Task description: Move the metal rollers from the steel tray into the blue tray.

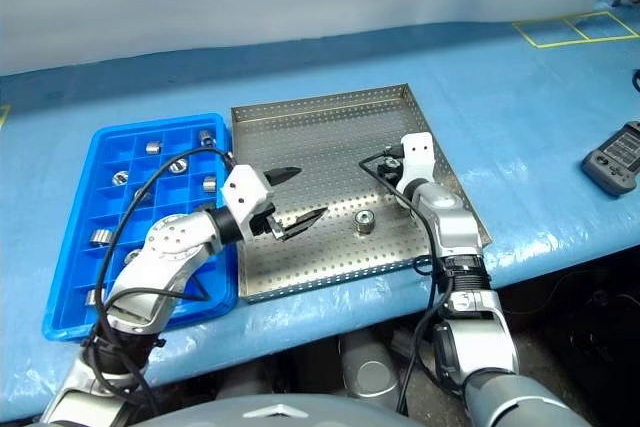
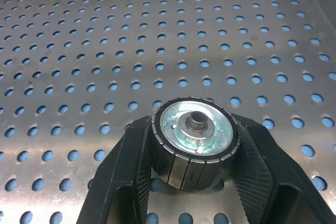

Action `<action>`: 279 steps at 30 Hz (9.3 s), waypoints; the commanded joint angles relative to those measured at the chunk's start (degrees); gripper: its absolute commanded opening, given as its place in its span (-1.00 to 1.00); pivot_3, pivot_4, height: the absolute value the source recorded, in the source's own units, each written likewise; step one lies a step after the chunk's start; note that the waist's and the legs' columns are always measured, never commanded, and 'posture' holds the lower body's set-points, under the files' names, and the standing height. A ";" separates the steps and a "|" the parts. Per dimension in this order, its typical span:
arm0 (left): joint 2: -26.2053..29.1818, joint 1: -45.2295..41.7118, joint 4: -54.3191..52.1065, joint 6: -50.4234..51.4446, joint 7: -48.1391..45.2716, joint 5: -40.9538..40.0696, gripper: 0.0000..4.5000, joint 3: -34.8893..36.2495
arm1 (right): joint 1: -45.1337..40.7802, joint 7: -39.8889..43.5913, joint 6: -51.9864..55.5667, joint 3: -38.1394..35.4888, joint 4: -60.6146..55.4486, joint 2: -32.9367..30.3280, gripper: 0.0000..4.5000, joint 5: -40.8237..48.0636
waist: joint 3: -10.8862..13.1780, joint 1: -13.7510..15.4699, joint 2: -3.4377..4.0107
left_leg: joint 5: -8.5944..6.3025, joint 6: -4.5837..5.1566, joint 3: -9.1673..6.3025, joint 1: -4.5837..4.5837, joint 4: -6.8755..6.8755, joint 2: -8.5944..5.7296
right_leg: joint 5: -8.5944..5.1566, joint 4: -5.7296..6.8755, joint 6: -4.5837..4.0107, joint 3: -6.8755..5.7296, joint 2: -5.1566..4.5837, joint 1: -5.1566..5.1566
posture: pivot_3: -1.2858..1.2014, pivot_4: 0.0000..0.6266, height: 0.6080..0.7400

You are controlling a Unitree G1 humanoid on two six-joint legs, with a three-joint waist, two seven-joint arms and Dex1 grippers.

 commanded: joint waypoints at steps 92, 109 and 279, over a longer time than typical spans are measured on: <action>2.00 -1.65 -9.32 12.72 8.35 -4.69 0.97 -3.92 | 22.97 26.89 5.92 6.90 -42.25 -17.75 0.50 -0.23 | 0.02 7.31 0.51 | 0.65 -1.55 -2.51 -0.09 -0.76 0.11 | -0.98 0.22 -1.20 -2.78 -0.05 0.30 | -0.16 -0.52 1.00; 1.87 0.57 -8.92 11.11 7.89 -3.02 0.97 -2.44 | 23.69 23.72 7.69 9.22 -34.83 -17.68 0.50 0.76 | 0.02 4.49 0.49 | 0.61 -1.25 -1.93 0.00 -0.43 0.08 | -0.75 0.22 -0.77 -2.04 0.02 0.37 | -0.12 -0.52 1.00; 5.89 44.22 -37.23 15.48 22.32 -16.94 0.97 32.29 | -2.27 32.71 -1.19 29.94 -18.89 -0.03 -0.10 -2.22 | 0.17 17.00 0.13 | 0.79 -1.75 -2.93 -0.12 -0.90 0.11 | -1.03 0.21 -1.84 -3.15 -0.14 0.26 | 0.19 -0.52 1.00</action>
